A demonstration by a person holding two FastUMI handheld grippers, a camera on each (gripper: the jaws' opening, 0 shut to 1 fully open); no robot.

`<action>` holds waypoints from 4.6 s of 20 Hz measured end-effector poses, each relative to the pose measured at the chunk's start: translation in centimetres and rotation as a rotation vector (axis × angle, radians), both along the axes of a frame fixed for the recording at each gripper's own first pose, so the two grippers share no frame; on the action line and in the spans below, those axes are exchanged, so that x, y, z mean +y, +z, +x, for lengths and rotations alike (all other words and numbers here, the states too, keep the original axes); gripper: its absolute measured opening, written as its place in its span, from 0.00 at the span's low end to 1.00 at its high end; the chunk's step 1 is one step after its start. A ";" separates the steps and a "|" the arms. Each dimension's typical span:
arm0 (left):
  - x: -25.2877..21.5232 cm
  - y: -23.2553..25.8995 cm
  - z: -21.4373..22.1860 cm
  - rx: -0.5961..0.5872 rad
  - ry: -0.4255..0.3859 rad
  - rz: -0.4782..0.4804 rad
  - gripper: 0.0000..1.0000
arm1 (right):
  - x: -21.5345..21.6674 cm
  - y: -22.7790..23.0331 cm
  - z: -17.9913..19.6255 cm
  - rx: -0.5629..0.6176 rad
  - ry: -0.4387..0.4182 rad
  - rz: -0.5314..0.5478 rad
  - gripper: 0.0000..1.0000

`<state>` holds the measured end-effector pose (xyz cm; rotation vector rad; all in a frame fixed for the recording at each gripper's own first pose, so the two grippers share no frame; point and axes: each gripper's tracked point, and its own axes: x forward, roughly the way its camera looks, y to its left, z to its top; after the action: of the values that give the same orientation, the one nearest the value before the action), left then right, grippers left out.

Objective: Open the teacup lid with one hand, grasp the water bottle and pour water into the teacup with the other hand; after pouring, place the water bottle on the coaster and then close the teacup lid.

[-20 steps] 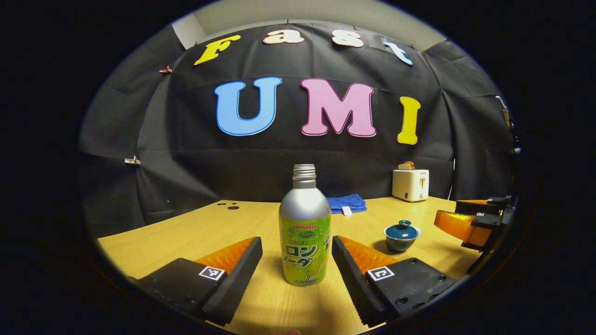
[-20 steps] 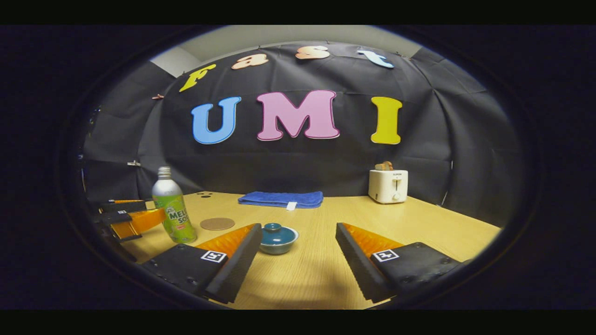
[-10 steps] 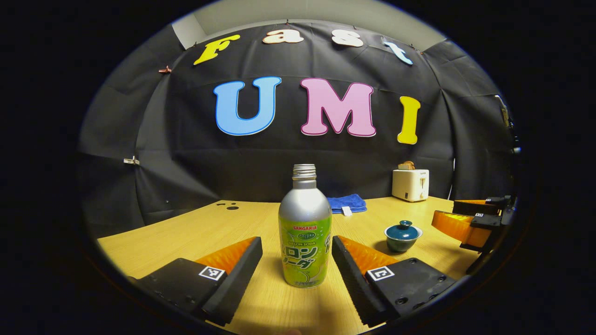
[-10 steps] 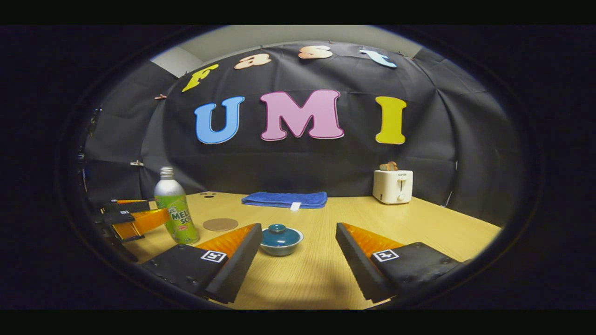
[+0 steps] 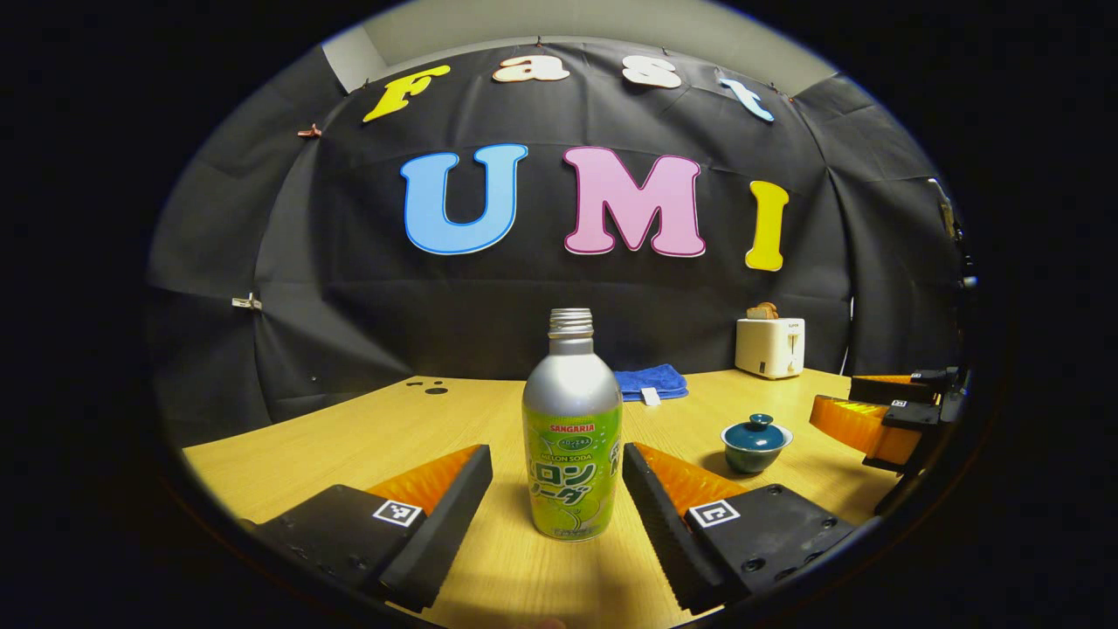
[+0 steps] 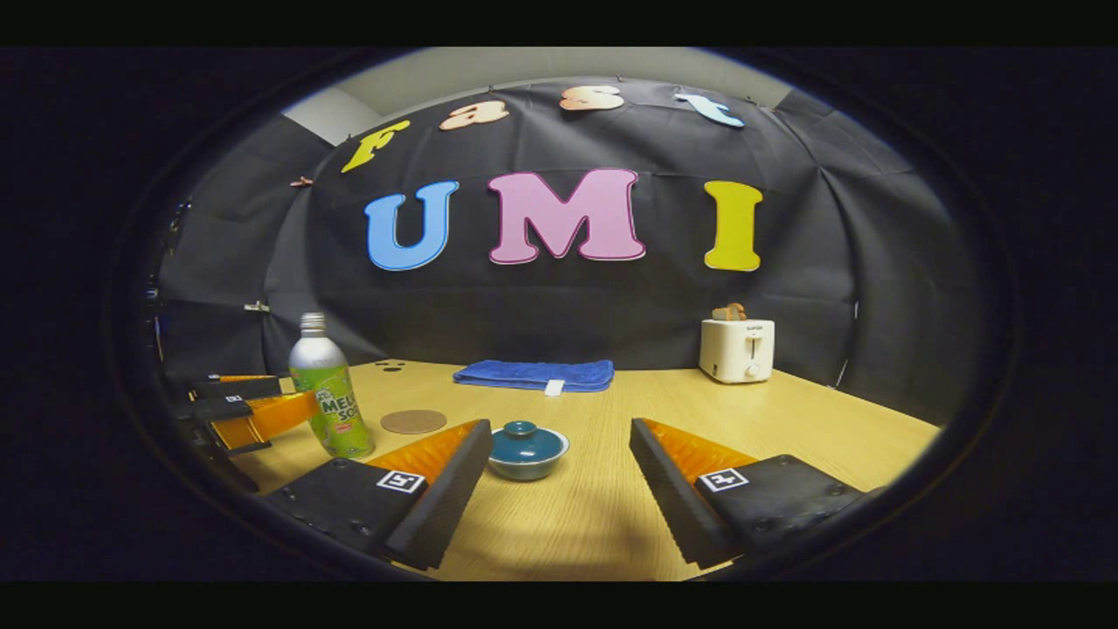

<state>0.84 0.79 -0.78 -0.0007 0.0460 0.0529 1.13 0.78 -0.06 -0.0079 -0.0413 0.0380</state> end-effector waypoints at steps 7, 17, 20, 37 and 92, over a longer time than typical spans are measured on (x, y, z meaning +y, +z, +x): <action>0.5 0.1 0.2 0.000 -0.005 0.000 0.95 | 0.9 -0.1 1.3 0.002 0.003 0.000 0.98; 0.5 0.2 0.4 -0.002 -0.064 -0.001 0.95 | 3.9 -1.2 5.3 0.064 0.092 -0.012 0.98; -0.1 0.3 0.1 -0.003 -0.099 -0.003 0.95 | 3.8 -2.0 6.4 0.118 0.072 -0.009 0.98; -0.4 0.2 0.0 -0.003 -0.136 -0.004 0.95 | 4.1 -3.5 9.4 0.231 0.033 -0.035 0.31; -8.0 -1.8 11.7 0.062 -0.409 1.190 0.78 | -6.4 0.2 5.1 0.008 -0.001 0.001 0.28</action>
<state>12.51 -7.23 -2.55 1.1981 0.0699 -0.3350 6.21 -5.66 0.16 -0.0071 -0.0329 0.0370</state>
